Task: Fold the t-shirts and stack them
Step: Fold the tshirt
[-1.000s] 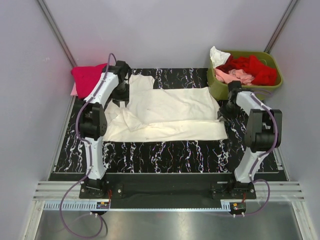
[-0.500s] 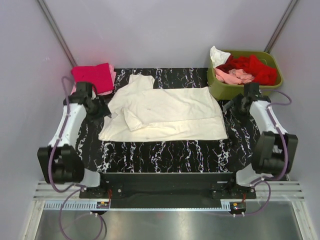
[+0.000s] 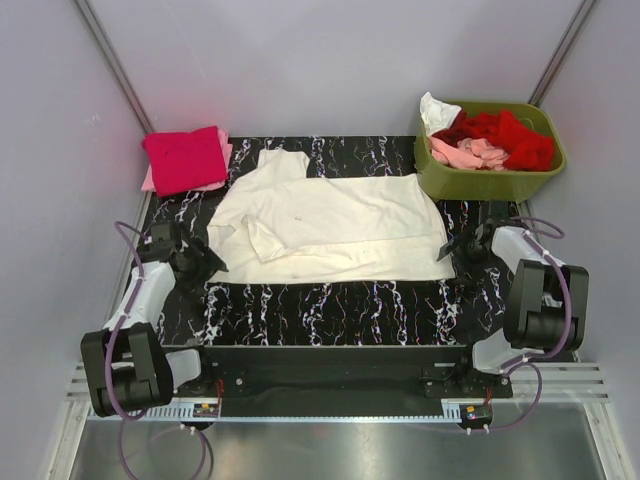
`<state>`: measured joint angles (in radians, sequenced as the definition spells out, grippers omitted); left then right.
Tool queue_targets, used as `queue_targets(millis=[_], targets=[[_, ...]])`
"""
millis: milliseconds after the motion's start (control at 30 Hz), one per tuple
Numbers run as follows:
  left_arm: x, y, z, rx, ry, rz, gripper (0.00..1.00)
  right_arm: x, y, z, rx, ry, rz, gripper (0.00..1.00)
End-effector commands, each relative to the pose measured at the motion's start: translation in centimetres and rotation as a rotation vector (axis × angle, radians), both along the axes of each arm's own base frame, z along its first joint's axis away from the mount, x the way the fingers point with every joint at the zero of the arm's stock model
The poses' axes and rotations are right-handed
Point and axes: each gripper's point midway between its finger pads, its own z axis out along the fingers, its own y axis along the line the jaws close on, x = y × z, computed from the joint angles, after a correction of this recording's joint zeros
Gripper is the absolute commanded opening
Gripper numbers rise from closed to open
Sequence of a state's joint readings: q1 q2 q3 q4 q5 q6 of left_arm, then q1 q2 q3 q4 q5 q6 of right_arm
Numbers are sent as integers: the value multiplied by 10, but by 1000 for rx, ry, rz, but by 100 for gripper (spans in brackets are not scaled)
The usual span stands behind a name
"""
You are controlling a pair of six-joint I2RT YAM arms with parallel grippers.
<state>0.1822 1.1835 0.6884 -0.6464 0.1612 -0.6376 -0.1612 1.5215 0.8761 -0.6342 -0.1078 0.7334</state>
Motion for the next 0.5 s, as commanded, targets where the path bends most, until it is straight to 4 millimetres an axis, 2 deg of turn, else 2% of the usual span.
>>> queue_targets(millis=[0, 100, 133, 200, 233, 267, 367, 467], targets=[[22, 8, 4, 17, -106, 43, 82, 19, -3, -7, 17, -34, -2, 69], [21, 14, -4, 53, -89, 60, 82, 23, -7, -8, 6, -31, -2, 61], [20, 17, -6, 65, -86, 68, 82, 23, -8, -8, 5, -34, 0, 53], [22, 23, -8, 88, -100, 85, 82, 21, -8, -13, 6, -29, 3, 44], [22, 24, -11, 93, -102, 93, 81, 18, -7, -16, 7, -19, 6, 33], [26, 26, -11, 104, -115, 97, 81, 18, -8, -17, 6, -19, 6, 28], [32, 37, -20, 146, -104, 121, 74, 14, -7, -24, 16, -1, 12, 16], [41, 46, -23, 177, -118, 147, 55, 14, -7, -23, 22, -4, 21, 8]])
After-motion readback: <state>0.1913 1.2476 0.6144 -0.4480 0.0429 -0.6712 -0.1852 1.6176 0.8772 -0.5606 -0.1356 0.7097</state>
